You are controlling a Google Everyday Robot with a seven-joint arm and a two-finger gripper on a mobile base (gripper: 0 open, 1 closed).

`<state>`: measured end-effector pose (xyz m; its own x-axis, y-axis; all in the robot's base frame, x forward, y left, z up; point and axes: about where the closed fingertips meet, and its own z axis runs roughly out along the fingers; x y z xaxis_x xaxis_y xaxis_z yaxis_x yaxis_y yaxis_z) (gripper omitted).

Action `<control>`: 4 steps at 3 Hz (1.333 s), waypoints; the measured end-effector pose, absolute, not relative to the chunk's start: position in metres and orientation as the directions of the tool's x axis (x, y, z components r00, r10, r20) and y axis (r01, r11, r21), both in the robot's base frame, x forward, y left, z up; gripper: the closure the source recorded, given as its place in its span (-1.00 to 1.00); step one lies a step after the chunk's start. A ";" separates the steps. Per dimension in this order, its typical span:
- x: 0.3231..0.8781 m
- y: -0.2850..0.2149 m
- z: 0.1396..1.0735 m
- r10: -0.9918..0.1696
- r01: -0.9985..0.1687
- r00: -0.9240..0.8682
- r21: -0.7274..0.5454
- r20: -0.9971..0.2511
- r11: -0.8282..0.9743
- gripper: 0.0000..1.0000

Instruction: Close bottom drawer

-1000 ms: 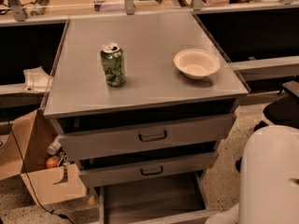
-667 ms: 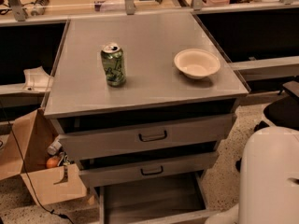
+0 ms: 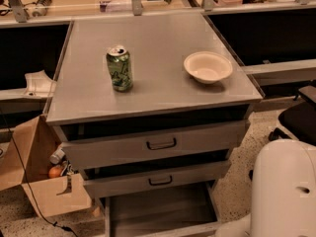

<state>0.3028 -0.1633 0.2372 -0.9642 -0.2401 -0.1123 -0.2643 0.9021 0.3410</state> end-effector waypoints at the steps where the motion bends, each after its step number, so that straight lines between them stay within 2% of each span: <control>1: 0.329 -0.165 0.218 -0.218 -0.241 -0.970 0.326 -0.108 0.914 1.00; 2: 0.329 -0.165 0.218 -0.217 -0.241 -0.970 0.326 -0.108 0.914 1.00; 4: 0.357 -0.187 0.163 -0.097 -0.121 -0.991 0.297 -0.093 0.947 1.00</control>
Offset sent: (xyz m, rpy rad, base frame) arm 0.0377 0.0054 -0.0266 -0.0281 0.0102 -0.0063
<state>0.3566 -0.1873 0.1632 -0.9908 -0.0975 -0.0934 -0.1212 0.9470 0.2975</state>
